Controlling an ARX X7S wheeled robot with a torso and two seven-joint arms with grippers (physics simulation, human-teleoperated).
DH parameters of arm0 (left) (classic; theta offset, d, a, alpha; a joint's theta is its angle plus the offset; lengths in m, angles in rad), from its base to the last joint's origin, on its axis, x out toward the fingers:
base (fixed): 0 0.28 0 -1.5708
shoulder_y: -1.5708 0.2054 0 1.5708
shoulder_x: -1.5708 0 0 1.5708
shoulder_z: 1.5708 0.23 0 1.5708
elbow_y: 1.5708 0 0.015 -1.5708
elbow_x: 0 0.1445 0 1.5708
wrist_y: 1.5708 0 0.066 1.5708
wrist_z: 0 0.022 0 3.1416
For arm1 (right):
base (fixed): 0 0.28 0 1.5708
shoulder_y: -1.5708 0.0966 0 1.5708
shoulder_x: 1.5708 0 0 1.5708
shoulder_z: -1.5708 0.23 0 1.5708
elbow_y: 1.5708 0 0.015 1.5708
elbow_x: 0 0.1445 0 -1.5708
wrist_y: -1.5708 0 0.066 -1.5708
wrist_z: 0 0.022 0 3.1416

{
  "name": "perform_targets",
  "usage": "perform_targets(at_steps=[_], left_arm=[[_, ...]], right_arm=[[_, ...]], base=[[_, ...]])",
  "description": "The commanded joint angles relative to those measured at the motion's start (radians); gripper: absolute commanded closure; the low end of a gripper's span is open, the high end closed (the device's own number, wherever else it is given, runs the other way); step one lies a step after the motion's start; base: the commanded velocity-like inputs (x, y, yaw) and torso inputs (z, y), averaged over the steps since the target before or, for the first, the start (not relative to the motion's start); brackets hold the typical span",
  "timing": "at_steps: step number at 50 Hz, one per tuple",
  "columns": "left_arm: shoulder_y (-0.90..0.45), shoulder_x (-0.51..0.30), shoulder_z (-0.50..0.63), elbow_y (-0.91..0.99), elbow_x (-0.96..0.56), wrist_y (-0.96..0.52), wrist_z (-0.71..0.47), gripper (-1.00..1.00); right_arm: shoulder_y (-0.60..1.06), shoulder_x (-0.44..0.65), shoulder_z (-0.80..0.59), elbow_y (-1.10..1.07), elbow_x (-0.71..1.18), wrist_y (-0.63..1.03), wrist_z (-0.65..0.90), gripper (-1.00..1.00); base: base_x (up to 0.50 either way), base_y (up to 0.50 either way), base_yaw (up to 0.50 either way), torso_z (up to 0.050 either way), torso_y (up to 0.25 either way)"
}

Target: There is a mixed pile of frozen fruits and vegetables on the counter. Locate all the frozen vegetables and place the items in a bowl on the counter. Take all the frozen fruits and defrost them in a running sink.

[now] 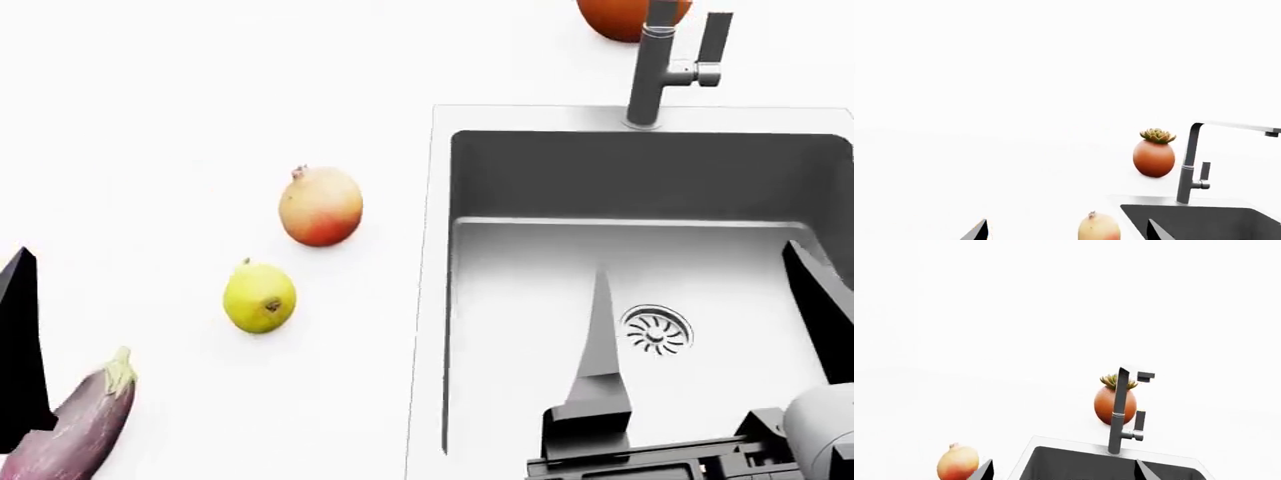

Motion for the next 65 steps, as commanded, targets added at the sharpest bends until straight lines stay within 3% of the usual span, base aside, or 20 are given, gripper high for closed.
perform_targets(at_steps=[1, 18, 19, 31, 46, 65], left_arm=[[-0.003, -0.003, 0.009, 0.001, -0.003, -0.003, -0.011, -1.00], [-0.023, -0.034, 0.066, 0.022, -0.096, -0.105, -0.066, -1.00], [-0.029, -0.071, 0.142, 0.046, -0.027, -0.138, -0.058, -1.00], [-0.028, -0.050, 0.176, 0.014, -0.105, -0.172, -0.066, -1.00], [-0.019, -0.050, 0.299, -0.106, 0.032, -0.165, -0.024, -1.00], [-0.023, -0.026, 0.328, -0.208, 0.049, -0.143, 0.003, -1.00]], right_arm=[[-0.007, 0.004, -0.001, 0.003, 0.006, -0.014, 0.002, -1.00], [-0.008, 0.013, -0.019, 0.029, 0.013, -0.008, 0.018, -1.00], [-0.011, 0.014, -0.018, 0.032, 0.011, -0.009, 0.018, -1.00], [-0.001, 0.007, -0.056, 0.048, 0.001, 0.006, 0.022, -1.00], [0.004, 0.005, -0.078, 0.057, -0.006, 0.008, 0.018, -1.00], [0.001, 0.006, -0.086, 0.060, -0.009, 0.002, 0.020, -1.00]], base=[[-0.26, 0.50, 0.00, 0.000, 0.000], [-0.07, 0.16, 0.00, 0.000, 0.000], [0.00, 0.00, 0.00, 0.000, 0.000], [0.00, 0.00, 0.00, 0.000, 0.000], [0.00, 0.00, 0.00, 0.000, 0.000], [0.00, 0.00, 0.00, 0.000, 0.000]])
